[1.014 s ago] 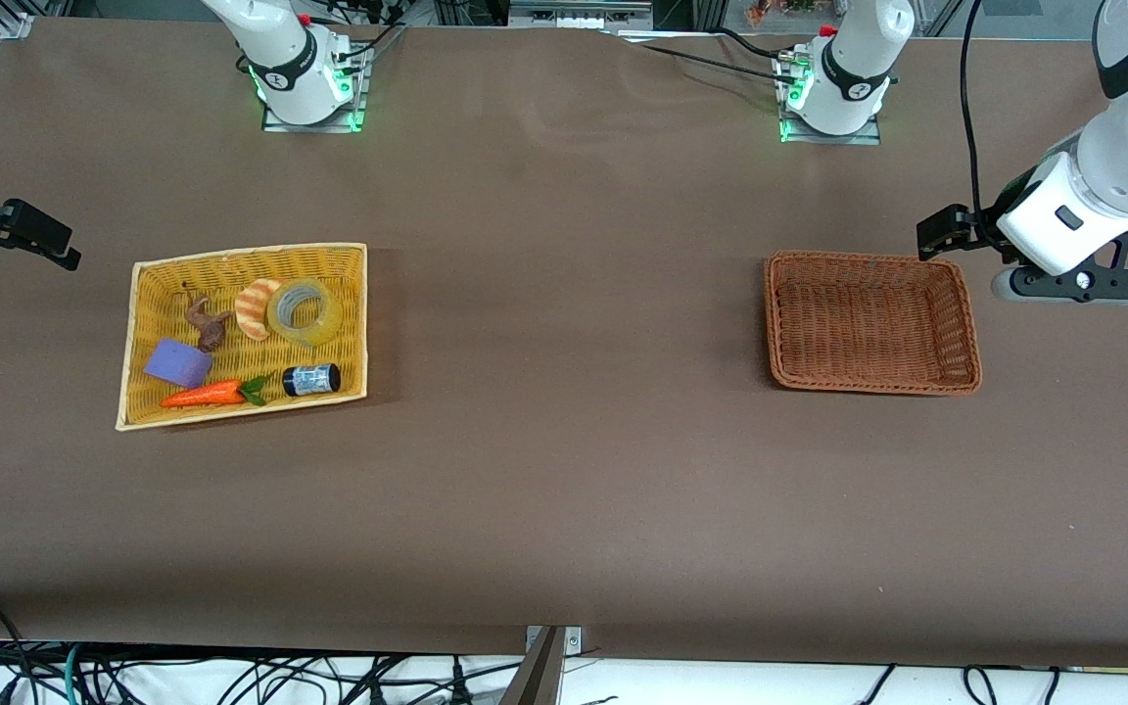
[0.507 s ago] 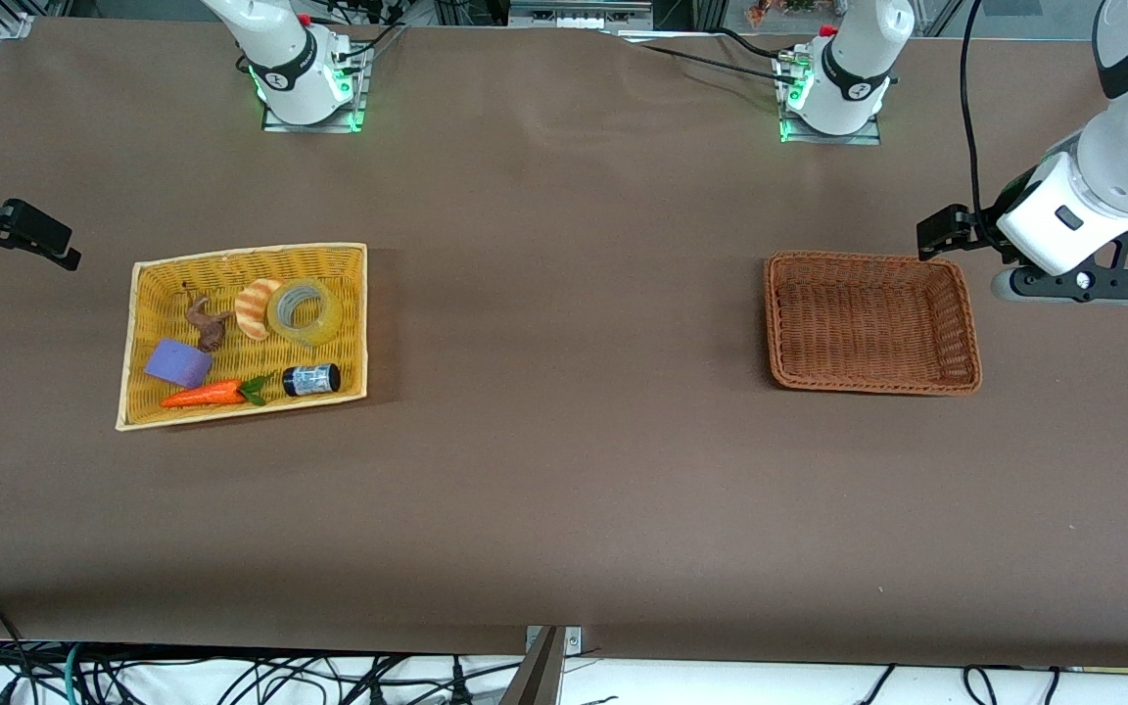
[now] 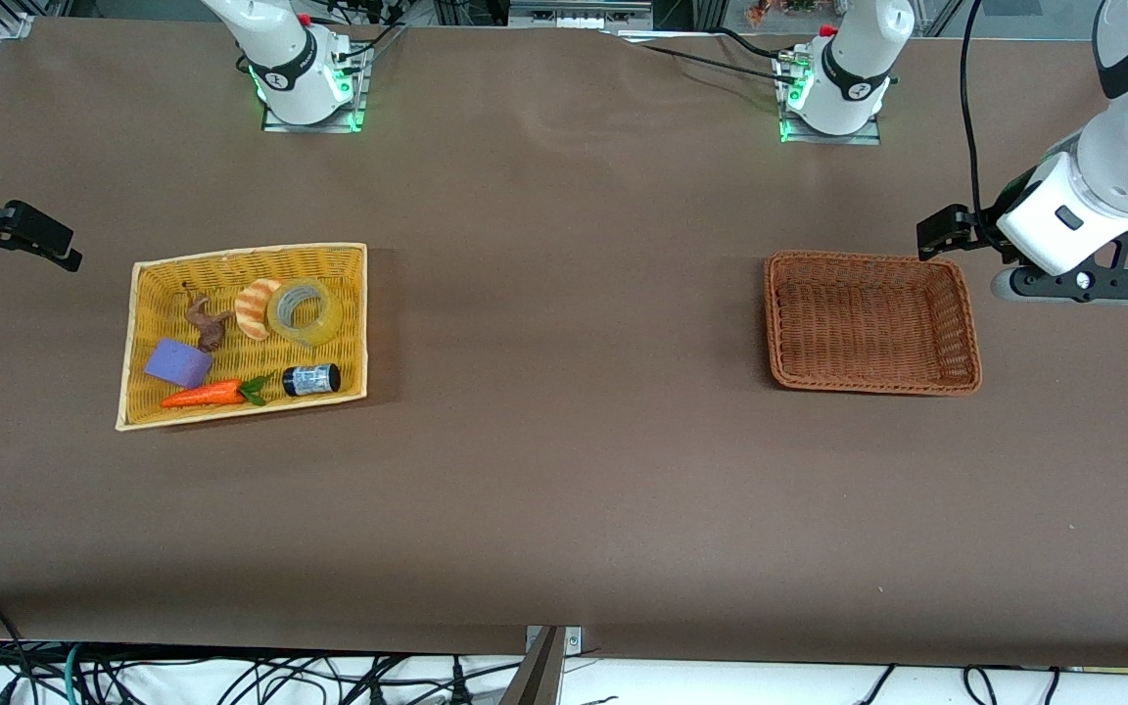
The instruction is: Transfer tape with both arms
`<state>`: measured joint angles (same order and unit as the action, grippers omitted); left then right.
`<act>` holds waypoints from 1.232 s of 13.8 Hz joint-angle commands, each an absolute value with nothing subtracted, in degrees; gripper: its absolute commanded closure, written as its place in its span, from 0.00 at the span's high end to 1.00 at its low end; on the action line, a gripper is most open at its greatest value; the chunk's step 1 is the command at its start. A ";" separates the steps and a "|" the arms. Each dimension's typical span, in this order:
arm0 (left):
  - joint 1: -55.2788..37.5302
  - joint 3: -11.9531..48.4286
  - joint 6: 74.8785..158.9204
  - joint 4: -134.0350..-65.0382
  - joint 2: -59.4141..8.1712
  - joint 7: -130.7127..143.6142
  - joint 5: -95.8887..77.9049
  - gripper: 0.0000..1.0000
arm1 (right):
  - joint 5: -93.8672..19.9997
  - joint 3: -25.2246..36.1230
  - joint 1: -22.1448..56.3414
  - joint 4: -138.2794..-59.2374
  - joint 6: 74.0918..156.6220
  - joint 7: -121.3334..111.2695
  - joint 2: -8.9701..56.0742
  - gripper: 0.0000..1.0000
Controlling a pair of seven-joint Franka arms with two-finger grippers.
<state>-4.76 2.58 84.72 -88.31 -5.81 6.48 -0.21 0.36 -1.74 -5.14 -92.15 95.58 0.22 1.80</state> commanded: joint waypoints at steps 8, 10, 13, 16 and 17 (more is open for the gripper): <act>-4.57 2.64 83.94 -87.98 -5.45 6.94 -1.14 1.00 | -0.35 -2.37 -5.36 -91.76 95.01 1.05 1.76 1.00; -4.57 2.64 83.94 -88.07 -5.45 6.94 -1.14 1.00 | 0.00 -2.46 -4.66 -91.93 94.40 1.14 2.72 1.00; -4.57 2.64 83.94 -88.07 -5.45 6.94 -1.14 1.00 | 0.00 -2.55 -3.26 -93.24 94.57 0.62 5.97 1.00; -4.57 2.64 83.85 -88.07 -5.45 6.94 -1.14 1.00 | -0.70 -2.55 -1.23 -96.83 99.72 1.67 9.31 1.00; -4.57 2.64 83.85 -87.98 -5.45 6.94 -1.14 1.00 | -0.70 -2.64 -1.14 -102.69 104.89 1.67 8.79 1.00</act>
